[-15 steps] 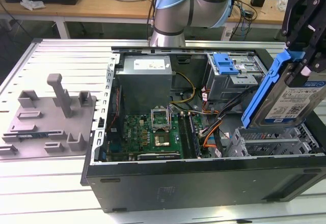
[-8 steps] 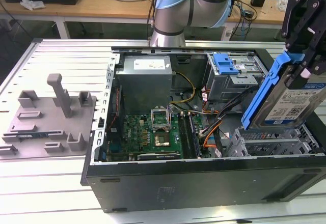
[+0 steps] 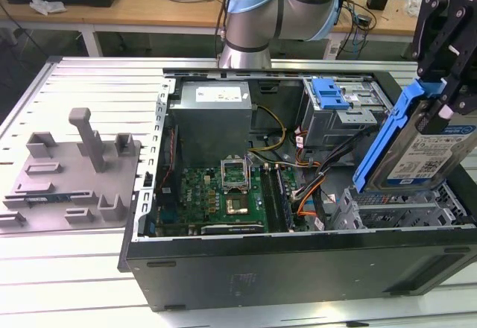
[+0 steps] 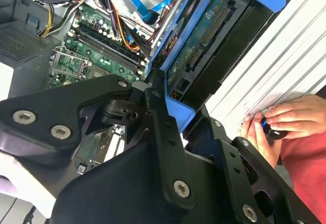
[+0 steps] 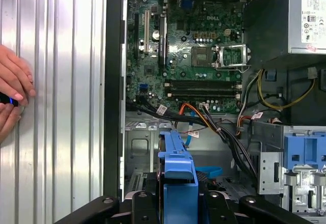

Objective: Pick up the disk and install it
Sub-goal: 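Insert the disk into the insertion slot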

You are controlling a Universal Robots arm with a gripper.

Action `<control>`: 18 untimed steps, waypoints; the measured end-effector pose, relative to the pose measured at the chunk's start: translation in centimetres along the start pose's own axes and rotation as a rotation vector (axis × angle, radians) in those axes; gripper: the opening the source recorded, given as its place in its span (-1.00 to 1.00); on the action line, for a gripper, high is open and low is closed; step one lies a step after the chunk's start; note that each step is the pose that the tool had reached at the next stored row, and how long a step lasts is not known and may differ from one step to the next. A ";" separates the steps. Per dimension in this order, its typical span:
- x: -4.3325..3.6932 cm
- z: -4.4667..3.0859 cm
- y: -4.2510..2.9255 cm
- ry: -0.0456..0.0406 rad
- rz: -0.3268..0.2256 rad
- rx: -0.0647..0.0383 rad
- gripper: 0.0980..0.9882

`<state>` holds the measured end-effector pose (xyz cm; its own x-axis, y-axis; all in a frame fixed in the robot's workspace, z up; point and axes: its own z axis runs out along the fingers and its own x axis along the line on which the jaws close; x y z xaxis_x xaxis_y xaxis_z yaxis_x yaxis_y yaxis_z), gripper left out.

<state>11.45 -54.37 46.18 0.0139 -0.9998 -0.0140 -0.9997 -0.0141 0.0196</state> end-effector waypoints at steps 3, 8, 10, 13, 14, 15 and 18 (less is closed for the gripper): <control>0.02 0.14 -0.03 0.0000 0.000 0.000 -0.39; 0.07 0.48 -0.04 0.0000 -0.001 0.000 -0.39; 0.09 0.59 -0.05 0.0001 -0.001 0.000 -0.39; 0.11 0.82 -0.07 0.0000 -0.001 0.000 -0.39; 0.12 0.86 -0.08 0.0000 -0.001 0.000 -0.39; 0.13 0.93 -0.09 0.0000 -0.001 0.000 -0.39; 0.16 1.07 -0.13 0.0001 -0.001 0.000 -0.39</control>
<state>11.56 -54.52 45.10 0.0149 -0.9998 -0.0140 -0.9997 -0.0152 0.0195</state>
